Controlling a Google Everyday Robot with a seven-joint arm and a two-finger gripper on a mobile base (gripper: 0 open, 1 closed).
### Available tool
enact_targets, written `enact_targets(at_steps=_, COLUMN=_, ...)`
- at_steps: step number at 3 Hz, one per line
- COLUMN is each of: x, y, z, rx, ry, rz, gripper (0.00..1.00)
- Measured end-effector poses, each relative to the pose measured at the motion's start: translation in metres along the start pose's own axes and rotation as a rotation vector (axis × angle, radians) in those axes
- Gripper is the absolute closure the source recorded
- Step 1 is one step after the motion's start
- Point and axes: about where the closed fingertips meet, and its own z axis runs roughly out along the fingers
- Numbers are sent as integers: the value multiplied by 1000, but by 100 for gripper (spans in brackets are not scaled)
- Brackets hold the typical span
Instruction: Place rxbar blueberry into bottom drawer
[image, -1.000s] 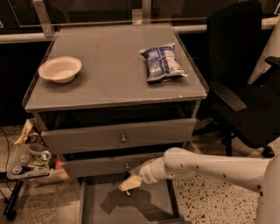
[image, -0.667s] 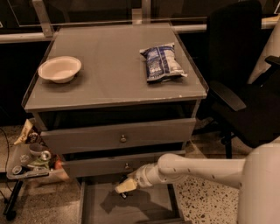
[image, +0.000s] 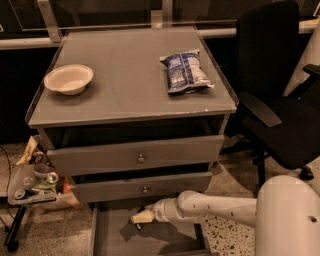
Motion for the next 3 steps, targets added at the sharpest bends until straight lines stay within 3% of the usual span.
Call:
enact_targets(at_steps=2, x=11, y=-10, z=16, rx=19, ry=-11, rz=24, gripper=100)
enact_targets(at_steps=3, x=24, y=-27, z=32, rx=81, ry=-21, rz=51, gripper=100)
